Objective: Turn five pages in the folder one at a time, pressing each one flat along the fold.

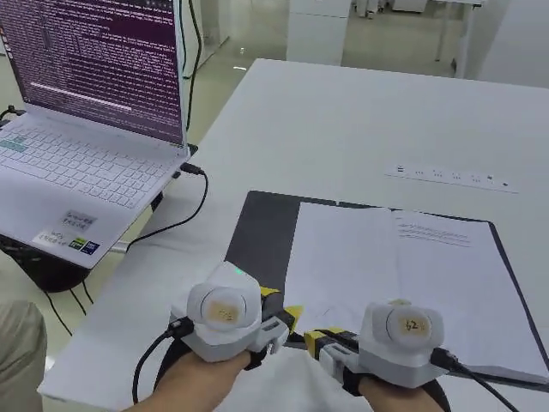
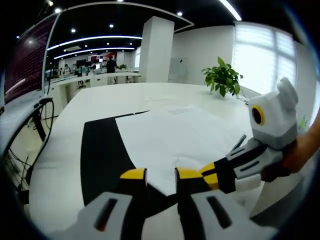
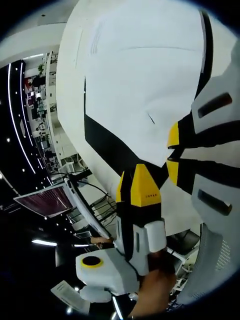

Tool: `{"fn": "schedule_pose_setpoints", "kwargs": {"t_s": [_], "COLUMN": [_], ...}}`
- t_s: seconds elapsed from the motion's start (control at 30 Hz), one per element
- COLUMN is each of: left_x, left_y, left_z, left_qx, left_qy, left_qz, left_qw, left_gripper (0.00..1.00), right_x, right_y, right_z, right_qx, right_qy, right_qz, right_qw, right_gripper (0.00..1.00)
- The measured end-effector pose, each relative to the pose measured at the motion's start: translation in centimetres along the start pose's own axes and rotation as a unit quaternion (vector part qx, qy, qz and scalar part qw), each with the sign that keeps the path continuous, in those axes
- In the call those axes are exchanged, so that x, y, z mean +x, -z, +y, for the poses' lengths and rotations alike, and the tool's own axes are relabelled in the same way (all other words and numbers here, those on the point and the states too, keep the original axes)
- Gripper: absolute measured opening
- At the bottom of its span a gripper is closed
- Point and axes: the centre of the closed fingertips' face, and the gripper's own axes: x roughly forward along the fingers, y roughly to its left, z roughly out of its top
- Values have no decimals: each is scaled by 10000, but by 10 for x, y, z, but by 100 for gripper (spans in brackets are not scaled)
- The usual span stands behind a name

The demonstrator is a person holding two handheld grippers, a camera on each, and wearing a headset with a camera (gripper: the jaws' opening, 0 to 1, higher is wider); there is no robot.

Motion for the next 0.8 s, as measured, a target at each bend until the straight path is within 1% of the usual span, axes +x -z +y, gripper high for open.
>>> {"fn": "schedule_pose_setpoints", "kwargs": {"t_s": [0.07, 0.2, 0.27, 0.33, 0.4, 0.43, 0.47, 0.5, 0.53, 0.6, 0.63, 0.67, 0.73, 0.77, 0.8], "left_x": [8, 19, 22, 24, 25, 24, 25, 25, 24, 24, 24, 23, 23, 23, 22], "left_y": [6, 24, 29, 36, 42, 43, 41, 42, 43, 43, 43, 43, 43, 44, 44], "left_z": [-3, -6, -8, -7, -4, -3, -2, -1, -1, -1, -1, -2, -1, -1, -1], "left_qx": [48, 138, 198, 238, 248, 254, 315, 316, 298, 344, 470, 528, 372, 354, 395], "left_qy": [45, 86, 120, 80, 20, -44, -41, -85, -92, -119, -126, -106, -93, -88, -82], "left_qz": [120, 387, 417, 543, 591, 582, 466, 465, 483, 443, 404, 349, 236, 204, 165], "left_qw": [9999, 9991, 9989, 9982, 9979, 9980, 9984, 9984, 9983, 9984, 9980, 9979, 9990, 9991, 9990], "left_gripper": [20, 20, 20, 20, 20, 19, 18, 17, 17, 16, 17, 17, 18, 18, 18], "right_x": [-8, -25, -31, -38, -45, -48, -50, -52, -53, -55, -56, -57, -58, -58, -58], "right_y": [0, -4, -5, -8, -12, -16, -18, -20, -21, -23, -25, -26, -29, -30, -32], "right_z": [-4, -19, -26, -35, -43, -49, -53, -59, -61, -71, -79, -84, -94, -100, -104], "right_qx": [-12, 158, 220, 292, 374, 427, 453, 466, 469, 495, 510, 556, 608, 582, 548], "right_qy": [60, 213, 268, 348, 433, 474, 503, 548, 561, 611, 661, 697, 746, 785, 800], "right_qz": [-54, -240, -302, -372, -475, -565, -618, -669, -679, -750, -803, -830, -918, -957, -997], "right_qw": [10000, 9994, 9989, 9983, 9972, 9964, 9958, 9952, 9950, 9941, 9933, 9925, 9911, 9906, 9903], "right_gripper": [0, 0, 0, 0, 0, 0, 0, 0, 0, 0, 0, 0, 0, 0, 0]}}
